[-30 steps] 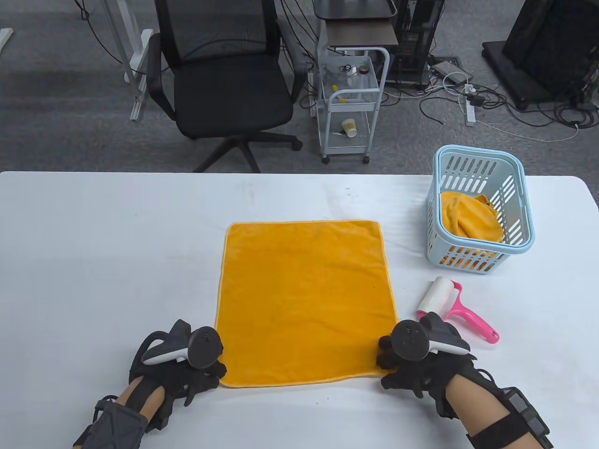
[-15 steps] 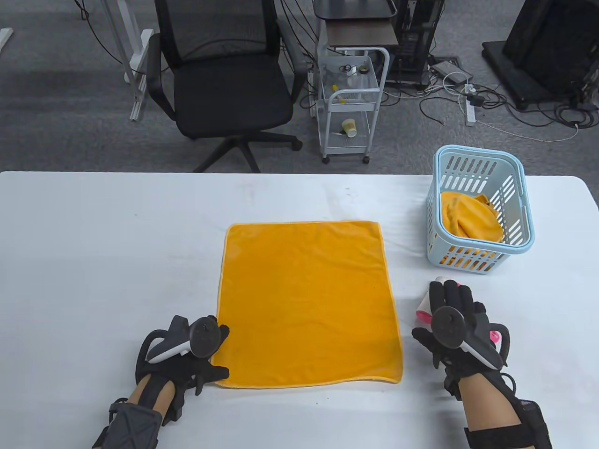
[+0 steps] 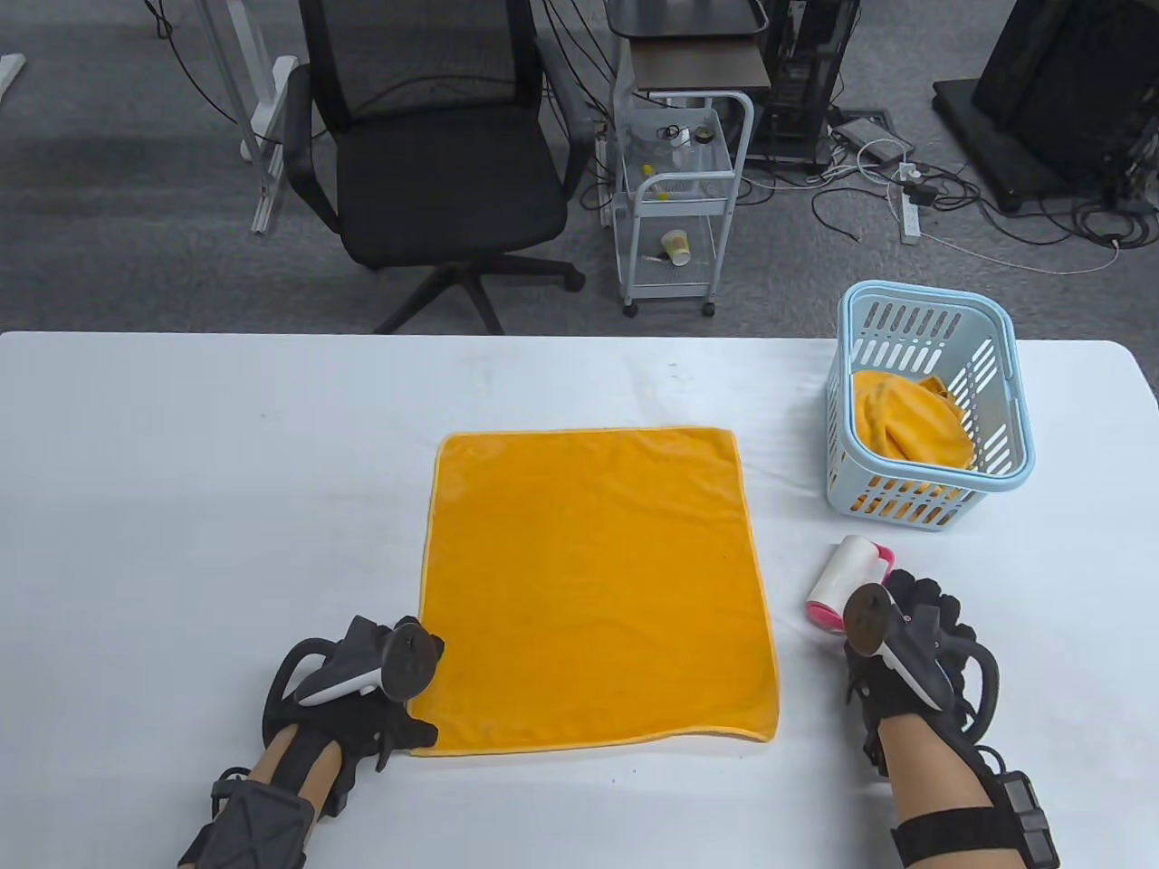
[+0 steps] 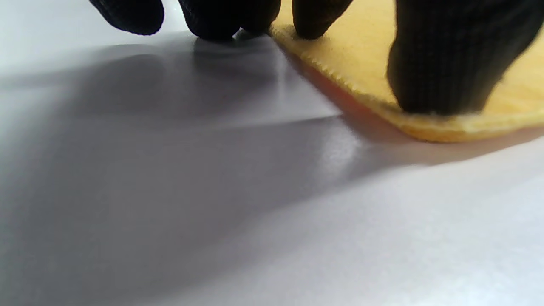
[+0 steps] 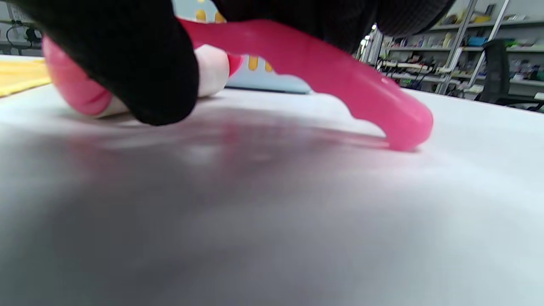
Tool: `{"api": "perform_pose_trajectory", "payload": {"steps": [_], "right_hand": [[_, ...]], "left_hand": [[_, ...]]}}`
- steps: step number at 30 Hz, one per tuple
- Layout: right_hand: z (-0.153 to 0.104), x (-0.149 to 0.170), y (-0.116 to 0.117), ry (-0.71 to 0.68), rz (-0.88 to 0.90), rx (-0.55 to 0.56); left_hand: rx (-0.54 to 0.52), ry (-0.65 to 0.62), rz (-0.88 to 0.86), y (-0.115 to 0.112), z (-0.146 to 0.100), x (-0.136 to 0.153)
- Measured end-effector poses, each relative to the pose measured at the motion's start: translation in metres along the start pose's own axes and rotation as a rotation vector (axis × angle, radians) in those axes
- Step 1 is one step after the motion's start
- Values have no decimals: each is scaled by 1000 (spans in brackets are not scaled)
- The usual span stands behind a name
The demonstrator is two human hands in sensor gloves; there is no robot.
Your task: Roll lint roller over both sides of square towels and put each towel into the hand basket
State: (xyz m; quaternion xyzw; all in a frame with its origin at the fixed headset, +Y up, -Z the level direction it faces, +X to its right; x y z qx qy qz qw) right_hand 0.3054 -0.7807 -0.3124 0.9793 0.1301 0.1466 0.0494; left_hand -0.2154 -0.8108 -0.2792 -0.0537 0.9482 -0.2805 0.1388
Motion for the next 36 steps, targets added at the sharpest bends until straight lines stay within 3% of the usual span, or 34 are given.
{"api": "perform_pose_trajectory", "payload": {"steps": [6, 12, 16, 22, 26, 32, 36], "right_hand": [[-2, 2, -7, 64, -9, 85], [-8, -5, -16, 8, 7, 88], [-20, -27, -54, -113, -9, 168], [-61, -105, -122, -401, 53, 262], [-97, -174, -141, -612, 58, 276], [-132, -261, -131, -827, 48, 204], [-133, -281, -115, -865, 22, 145]], "left_hand": [[0, -9, -9, 0, 0, 1], [0, -11, -16, 0, 0, 2], [4, -13, -28, 0, 0, 3], [12, -8, -17, 0, 0, 3], [18, 0, -5, -1, 0, 2], [18, 13, 13, -1, 0, 1], [20, 17, 12, -1, 1, 1]]}}
Point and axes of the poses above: the tracker on the back of each hand, its own x axis roughly to the little-finger side, its own z axis roughly from the wrist to the fingertips, y = z × x, the point moved 3 cm from there along z, roughly from the wrist to the fingertips, and after that the axes turned 9 degrees about -z, right-handed, at the moved point
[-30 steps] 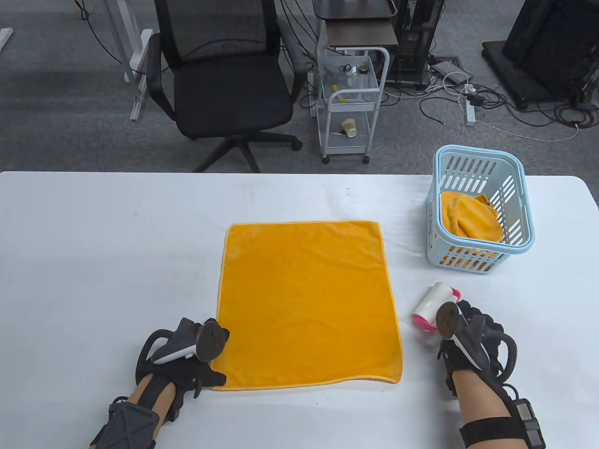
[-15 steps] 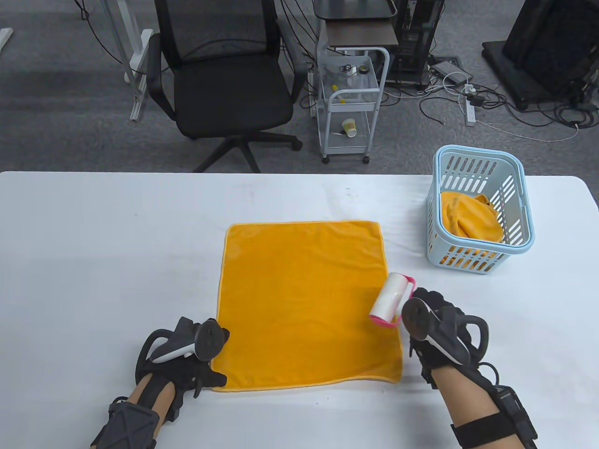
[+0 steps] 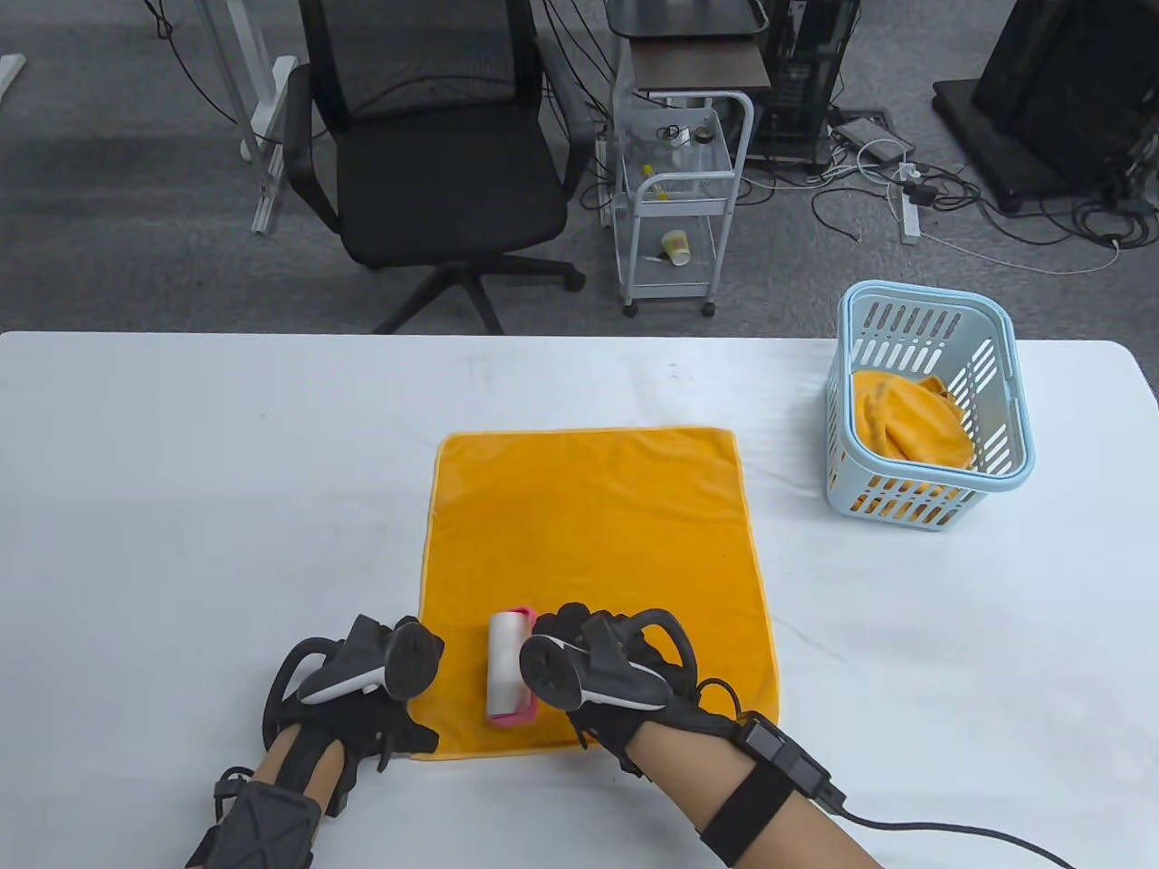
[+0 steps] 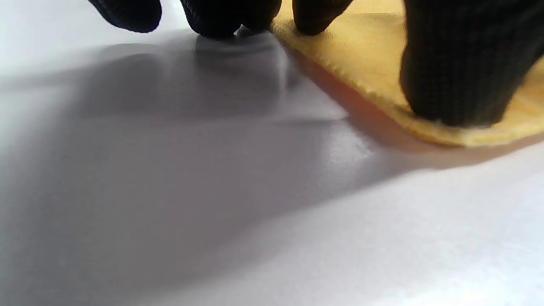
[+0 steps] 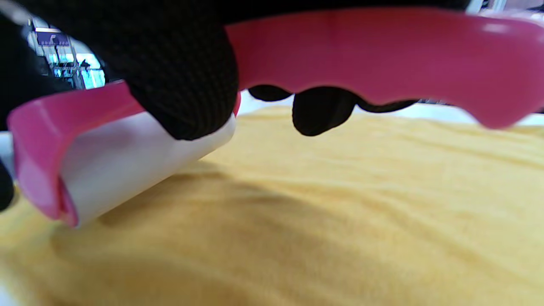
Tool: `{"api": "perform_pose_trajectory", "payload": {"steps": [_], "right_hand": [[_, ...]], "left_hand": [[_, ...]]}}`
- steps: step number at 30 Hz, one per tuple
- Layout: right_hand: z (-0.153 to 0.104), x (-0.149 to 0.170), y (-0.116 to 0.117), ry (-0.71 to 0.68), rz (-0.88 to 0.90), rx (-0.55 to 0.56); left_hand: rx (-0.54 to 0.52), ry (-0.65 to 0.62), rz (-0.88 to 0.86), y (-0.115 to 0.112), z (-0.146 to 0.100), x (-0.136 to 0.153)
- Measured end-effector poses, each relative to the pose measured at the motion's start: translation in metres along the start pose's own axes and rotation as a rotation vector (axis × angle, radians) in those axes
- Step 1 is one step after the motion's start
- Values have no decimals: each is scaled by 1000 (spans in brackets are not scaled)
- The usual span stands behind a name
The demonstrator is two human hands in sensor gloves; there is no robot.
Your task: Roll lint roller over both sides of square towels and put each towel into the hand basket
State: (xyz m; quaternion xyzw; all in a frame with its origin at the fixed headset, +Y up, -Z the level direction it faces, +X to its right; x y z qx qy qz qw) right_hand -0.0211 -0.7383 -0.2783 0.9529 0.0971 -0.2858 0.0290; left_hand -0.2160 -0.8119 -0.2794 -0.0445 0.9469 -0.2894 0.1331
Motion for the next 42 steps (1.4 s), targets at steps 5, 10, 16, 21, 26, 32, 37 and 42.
{"api": "perform_pose_trajectory", "payload": {"steps": [5, 10, 16, 21, 26, 32, 37, 42], "right_hand": [[-9, 21, 13, 17, -8, -50], [-38, 74, 10, 75, -119, -133], [-78, 138, 16, 172, -304, -291], [-82, 153, 17, 185, -422, -378], [-46, 126, -2, 178, -222, -221], [7, 75, 7, 92, 24, -209], [24, 62, 18, 86, -20, -140], [9, 99, 16, 126, -70, -178]], "left_hand": [[1, 2, 2, 0, 0, 0], [3, 9, 17, 0, 1, -2], [5, 15, 26, 0, 1, -2], [5, 22, 29, 1, 0, -2], [6, 24, 28, 0, 0, -2], [7, 19, 24, 0, 1, -2], [8, 14, 20, 0, 0, -1], [8, 16, 24, 0, 0, -1]]}}
Point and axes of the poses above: the tracker on the back of each hand, its own x axis roughly to the little-finger side, its own z axis roughly from the wrist to the fingertips, y = z × x, the point moved 3 cm from there along z, roughly from the wrist to the fingertips, and after that the axes turned 9 degrees about -z, right-handed, at the moved point
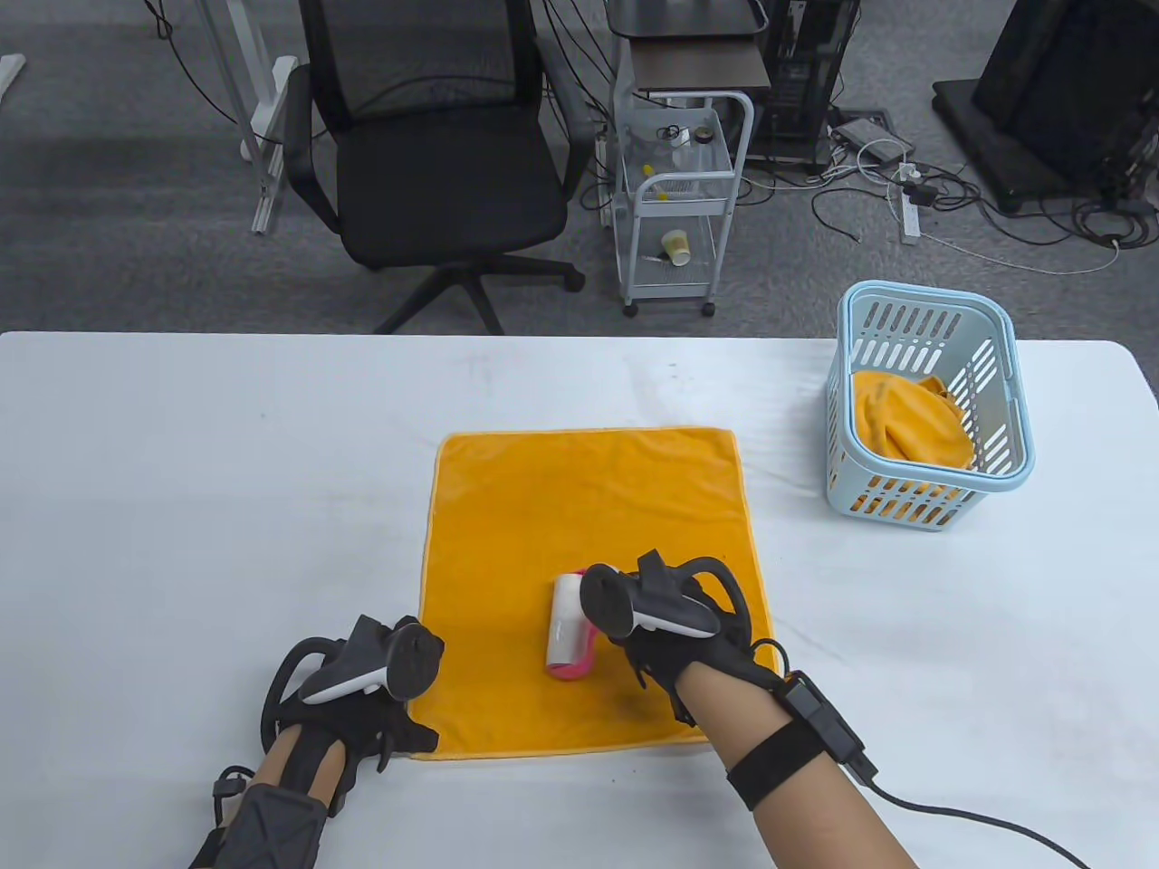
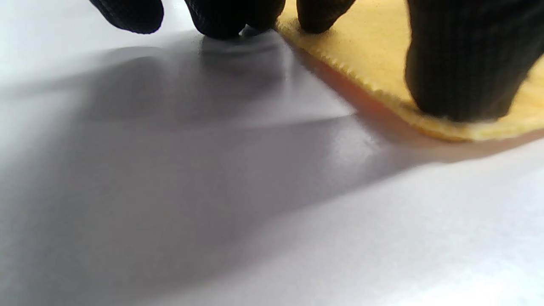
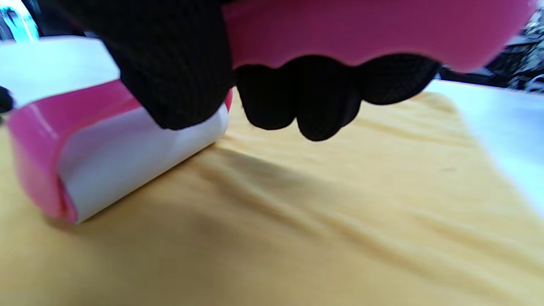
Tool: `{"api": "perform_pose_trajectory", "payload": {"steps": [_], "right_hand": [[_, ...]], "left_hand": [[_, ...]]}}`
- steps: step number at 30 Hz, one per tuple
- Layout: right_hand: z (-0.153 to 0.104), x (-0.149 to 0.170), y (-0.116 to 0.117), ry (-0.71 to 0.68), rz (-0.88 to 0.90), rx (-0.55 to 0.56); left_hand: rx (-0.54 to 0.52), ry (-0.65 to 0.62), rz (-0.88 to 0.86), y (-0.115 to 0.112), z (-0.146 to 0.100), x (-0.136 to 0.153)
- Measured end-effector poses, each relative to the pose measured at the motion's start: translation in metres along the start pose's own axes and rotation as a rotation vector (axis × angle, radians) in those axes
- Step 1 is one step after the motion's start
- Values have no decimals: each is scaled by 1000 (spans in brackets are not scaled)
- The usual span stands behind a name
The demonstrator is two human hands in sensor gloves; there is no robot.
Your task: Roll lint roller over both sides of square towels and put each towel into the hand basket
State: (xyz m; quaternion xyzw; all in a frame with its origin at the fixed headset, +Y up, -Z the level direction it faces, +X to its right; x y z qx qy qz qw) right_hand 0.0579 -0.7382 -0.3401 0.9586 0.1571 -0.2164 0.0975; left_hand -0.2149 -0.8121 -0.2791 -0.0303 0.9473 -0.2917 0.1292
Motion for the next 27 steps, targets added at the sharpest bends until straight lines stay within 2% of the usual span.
{"api": "perform_pose_trajectory", "payload": {"steps": [4, 7, 9, 14, 17, 22, 27], "right_hand": [[-14, 47, 5, 87, -171, -164], [-19, 72, 9, 144, -266, -263], [-18, 77, 8, 149, -290, -273], [7, 56, -13, 111, -16, -73], [32, 25, -20, 53, 105, -13], [62, -17, -12, -11, 117, -17], [64, 0, -5, 20, 120, -26]], "left_hand": [[0, 3, 6, 0, 0, 0], [-1, 6, -1, 0, 0, 0], [-2, 7, 1, 0, 0, -1], [-2, 7, 1, 0, 0, 0], [-2, 6, 1, 0, 0, 0], [-1, 2, -2, 0, 0, 1], [0, -2, -5, -1, 0, 1]]}}
Point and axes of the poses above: the tracker on the back of each hand, its own x axis roughly to the little-finger side, its own z axis roughly from the wrist to the fingertips, y = z × x, the point moved 3 cm from there along z, roughly from the wrist to the fingertips, and after that the axes turned 9 degrees about -z, right-handed, at the moved point
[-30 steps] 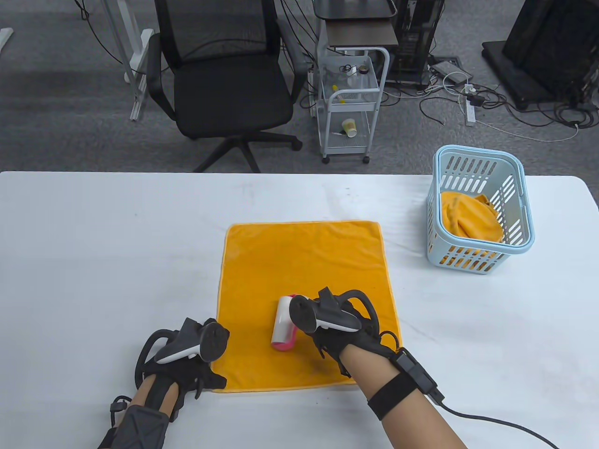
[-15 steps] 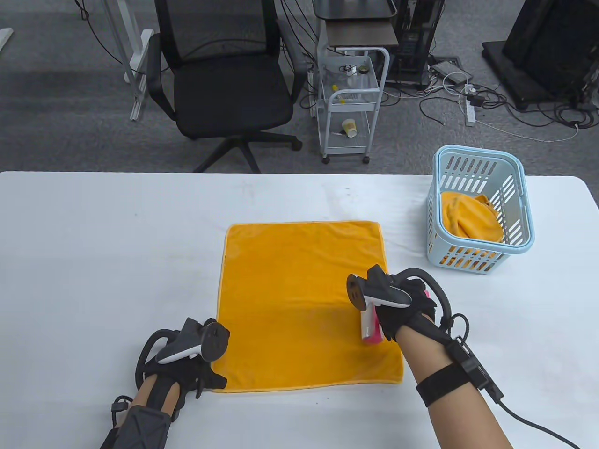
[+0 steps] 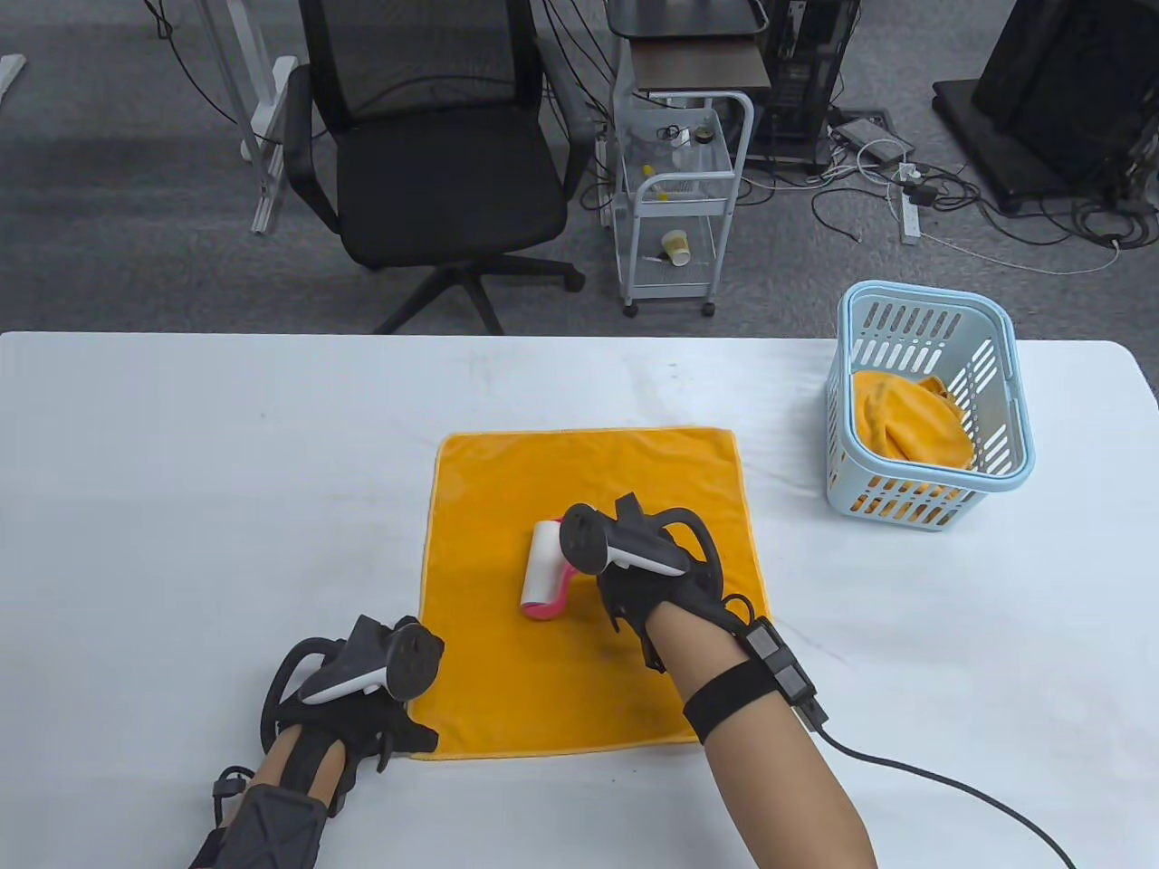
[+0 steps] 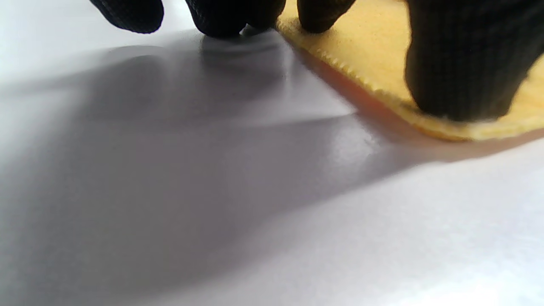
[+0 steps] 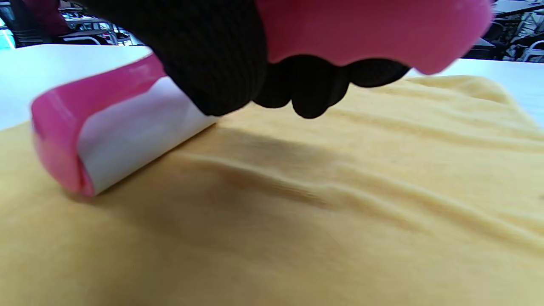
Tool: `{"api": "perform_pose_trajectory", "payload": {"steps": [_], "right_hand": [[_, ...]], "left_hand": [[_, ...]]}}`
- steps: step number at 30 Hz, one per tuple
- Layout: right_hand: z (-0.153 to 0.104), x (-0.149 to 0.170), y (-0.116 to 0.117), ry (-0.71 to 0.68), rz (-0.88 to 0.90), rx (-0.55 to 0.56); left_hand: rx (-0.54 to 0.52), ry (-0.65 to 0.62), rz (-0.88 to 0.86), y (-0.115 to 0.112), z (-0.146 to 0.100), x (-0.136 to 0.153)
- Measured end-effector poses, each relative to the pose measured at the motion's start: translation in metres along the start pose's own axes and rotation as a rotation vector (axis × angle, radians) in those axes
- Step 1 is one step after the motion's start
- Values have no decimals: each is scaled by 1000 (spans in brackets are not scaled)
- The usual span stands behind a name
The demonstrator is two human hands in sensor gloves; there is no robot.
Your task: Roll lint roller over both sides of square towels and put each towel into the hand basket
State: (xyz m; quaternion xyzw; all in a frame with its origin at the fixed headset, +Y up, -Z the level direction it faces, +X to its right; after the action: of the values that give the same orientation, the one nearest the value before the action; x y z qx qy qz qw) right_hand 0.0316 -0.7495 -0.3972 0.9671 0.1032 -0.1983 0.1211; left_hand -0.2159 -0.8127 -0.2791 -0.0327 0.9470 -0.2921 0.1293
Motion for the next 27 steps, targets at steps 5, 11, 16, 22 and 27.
{"api": "perform_pose_trajectory", "payload": {"steps": [5, 11, 16, 22, 27], "right_hand": [[-16, 57, 0, 133, -144, -115], [-33, 115, 9, 295, -250, -271], [-30, 114, 0, 290, -222, -229], [3, 71, -7, 184, -4, -96], [31, 29, -1, 129, 8, -24]], "left_hand": [[0, -1, 4, 0, 0, -1], [-1, 0, 6, 0, 0, -1], [-1, -2, 4, 0, 1, -1], [-1, -4, 1, -1, 1, -1], [-1, -6, -2, -1, 1, -1]]}}
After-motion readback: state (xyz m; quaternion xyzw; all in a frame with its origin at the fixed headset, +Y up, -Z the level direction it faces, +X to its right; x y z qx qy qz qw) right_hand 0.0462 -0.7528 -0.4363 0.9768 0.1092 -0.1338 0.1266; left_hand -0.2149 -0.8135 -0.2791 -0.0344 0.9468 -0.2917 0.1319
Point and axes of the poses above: the tracker on the back of each hand, its own x axis roughly to the little-finger side, its own z axis roughly from the wrist to the fingertips, y = z × x, the point moved 3 cm from there along z, roughly from the wrist to the fingertips, and after that the axes turned 9 degrees about -z, right-handed, at the moved point
